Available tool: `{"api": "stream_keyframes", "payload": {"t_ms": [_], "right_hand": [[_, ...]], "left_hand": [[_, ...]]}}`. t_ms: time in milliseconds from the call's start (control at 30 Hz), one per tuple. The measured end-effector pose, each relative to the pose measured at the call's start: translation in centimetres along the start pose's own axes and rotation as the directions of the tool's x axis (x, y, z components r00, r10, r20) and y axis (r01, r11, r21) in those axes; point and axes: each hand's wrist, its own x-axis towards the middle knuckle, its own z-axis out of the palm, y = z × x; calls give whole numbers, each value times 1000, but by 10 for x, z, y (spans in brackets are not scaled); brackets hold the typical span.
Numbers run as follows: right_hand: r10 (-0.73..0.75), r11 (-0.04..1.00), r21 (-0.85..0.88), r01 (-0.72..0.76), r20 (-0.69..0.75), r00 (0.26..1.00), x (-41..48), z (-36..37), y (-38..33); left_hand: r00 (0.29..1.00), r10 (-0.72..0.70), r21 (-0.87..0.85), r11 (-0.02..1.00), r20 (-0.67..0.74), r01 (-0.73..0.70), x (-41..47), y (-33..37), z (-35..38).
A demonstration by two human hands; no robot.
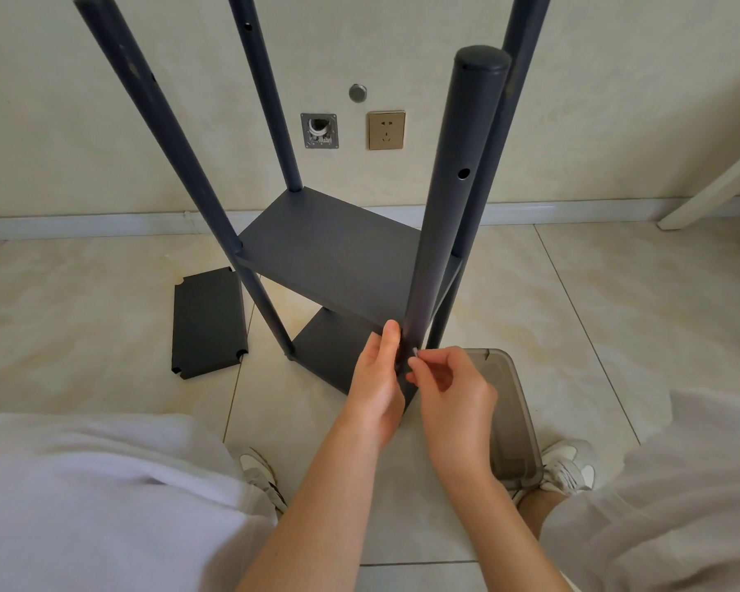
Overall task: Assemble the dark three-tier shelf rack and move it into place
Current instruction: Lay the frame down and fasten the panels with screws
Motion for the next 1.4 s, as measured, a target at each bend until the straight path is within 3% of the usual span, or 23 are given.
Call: {"api": "stream_keyframes", "payload": {"t_ms": [500,1200,1400], "right_hand": [[117,973,198,-119,25,993,4,-1,4],[170,947,261,-185,78,982,16,-4,1],[154,975,149,-168,99,983,21,-9,-1]], "left_hand": [[1000,-5,-5,1000,12,5,-1,2,-1],[1000,9,-35,999,27,-8,-1,1,-2],[1000,-12,-75,997,1,12,-3,4,1]]}}
